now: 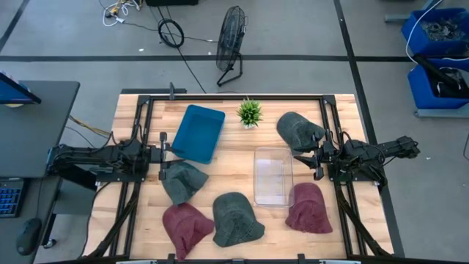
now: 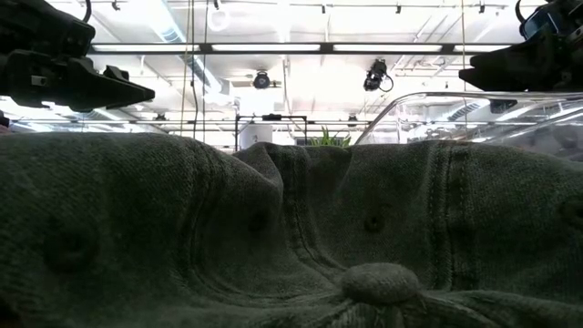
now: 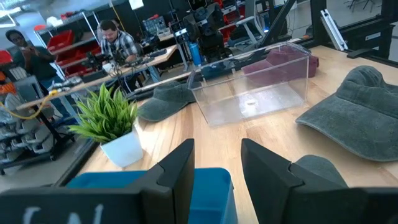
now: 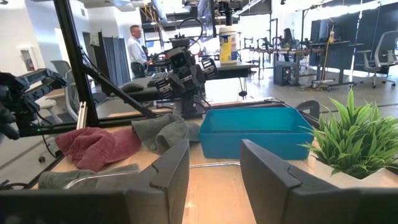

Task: Pick & Place hat

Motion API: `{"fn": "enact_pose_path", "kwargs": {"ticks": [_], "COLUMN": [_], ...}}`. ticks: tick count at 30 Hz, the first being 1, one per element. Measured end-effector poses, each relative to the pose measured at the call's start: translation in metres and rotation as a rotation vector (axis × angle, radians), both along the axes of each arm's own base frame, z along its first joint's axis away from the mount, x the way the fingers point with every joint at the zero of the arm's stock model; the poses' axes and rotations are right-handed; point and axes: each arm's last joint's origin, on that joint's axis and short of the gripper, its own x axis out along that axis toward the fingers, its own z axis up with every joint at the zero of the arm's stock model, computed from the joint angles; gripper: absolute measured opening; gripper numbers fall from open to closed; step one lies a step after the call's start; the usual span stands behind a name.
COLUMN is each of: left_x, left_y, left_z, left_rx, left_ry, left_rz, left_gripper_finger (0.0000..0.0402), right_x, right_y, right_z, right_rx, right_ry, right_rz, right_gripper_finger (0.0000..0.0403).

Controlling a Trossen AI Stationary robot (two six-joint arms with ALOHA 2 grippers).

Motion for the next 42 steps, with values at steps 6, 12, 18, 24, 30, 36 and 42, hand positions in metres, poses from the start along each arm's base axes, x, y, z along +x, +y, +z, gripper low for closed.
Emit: {"fn": "enact_pose_path", "kwargs": {"ticks": [6,12,18,24,30,36,42], "left_x": [0.000,-0.002,-0.007,-0.015,-0.014,0.012,0.040], "left_y": [0.000,0.001,0.002,0.001,0.001,0.002,-0.005], "left_z": [0.011,0.024,0.041,0.067,0.118,0.152,0.130], "left_rx": [-0.388,-0.588,-0.440,-0.379,-0.528,-0.666,-0.802], "left_ry": [-0.135,-0.283,-0.470,-0.611,-0.308,0.173,0.810], "left_rz": [0.002,-0.018,-0.007,-0.048,0.004,0.215,0.557], "left_gripper_finger": [0.0135,0.0135,0.0135,0.0135,0.0135,0.0135,0.0135], "right_x": [0.000,0.000,0.000,0.000,-0.001,-0.002,-0.001], "right_y": [-0.001,-0.002,-0.003,-0.003,-0.003,-0.003,-0.003], "right_z": [0.002,0.000,0.001,0.002,0.009,0.011,0.008], "right_rx": [-0.044,-0.156,-0.239,-0.211,-0.144,-0.113,-0.123], "right_ry": [-0.016,0.010,0.016,0.001,-0.074,-0.093,-0.066], "right_rz": [-0.025,-0.066,-0.123,-0.120,-0.124,-0.122,-0.121], "right_gripper_finger": [0.0148,0.0148,0.0148,0.0148,0.0148,0.0148,0.0148]}}
